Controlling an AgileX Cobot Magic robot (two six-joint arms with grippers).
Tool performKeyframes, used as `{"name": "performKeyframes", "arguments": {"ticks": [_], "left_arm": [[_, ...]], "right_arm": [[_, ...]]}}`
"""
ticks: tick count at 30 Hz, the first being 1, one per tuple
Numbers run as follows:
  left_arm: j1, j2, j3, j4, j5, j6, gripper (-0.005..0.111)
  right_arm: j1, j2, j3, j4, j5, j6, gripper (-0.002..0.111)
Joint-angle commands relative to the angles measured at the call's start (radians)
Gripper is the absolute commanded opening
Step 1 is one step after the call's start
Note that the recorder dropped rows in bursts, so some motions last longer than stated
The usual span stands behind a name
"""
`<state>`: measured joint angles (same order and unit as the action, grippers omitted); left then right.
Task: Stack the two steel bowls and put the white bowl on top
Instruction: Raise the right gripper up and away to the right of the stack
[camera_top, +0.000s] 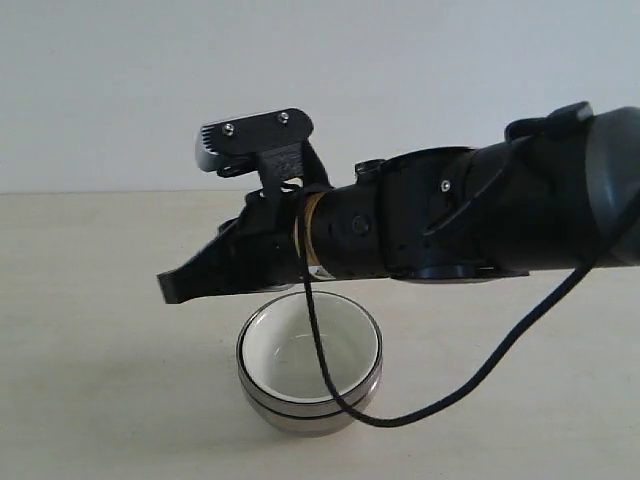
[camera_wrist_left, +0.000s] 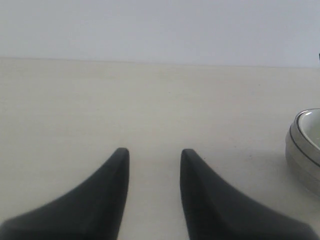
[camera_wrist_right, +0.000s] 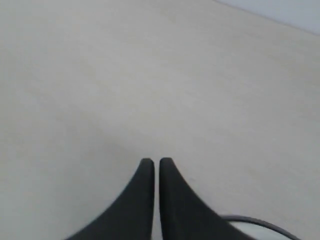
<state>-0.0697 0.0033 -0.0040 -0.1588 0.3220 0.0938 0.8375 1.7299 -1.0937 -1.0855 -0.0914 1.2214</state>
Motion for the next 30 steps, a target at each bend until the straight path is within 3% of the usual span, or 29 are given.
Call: {"name": "performKeyframes", "arguments": {"ticks": [1,5,12,22,30], "left_arm": [[0.003,-0.003,0.004,-0.001,-0.007,0.003,0.032],[0.003,-0.003,0.004,-0.001,-0.007,0.003,0.032],[0.003,-0.003,0.004,-0.001,-0.007,0.003,0.032],[0.003,-0.003,0.004,-0.001,-0.007,0.003,0.032],[0.003,-0.003,0.004,-0.001,-0.007,0.003,0.032]], "right_arm": [[0.041,0.049,0.033,-0.007,-0.16,0.031,0.0],[0.092,0.132,0.045,-0.053,-0.02,0.027,0.0],[0.092,0.147,0.045,-0.053,0.255,-0.019,0.0],[0.092,0.132,0.045,-0.053,0.196,-0.053,0.0],[0.092,-0.069,0.046,-0.021,0.381,-0.123,0.0]]}}
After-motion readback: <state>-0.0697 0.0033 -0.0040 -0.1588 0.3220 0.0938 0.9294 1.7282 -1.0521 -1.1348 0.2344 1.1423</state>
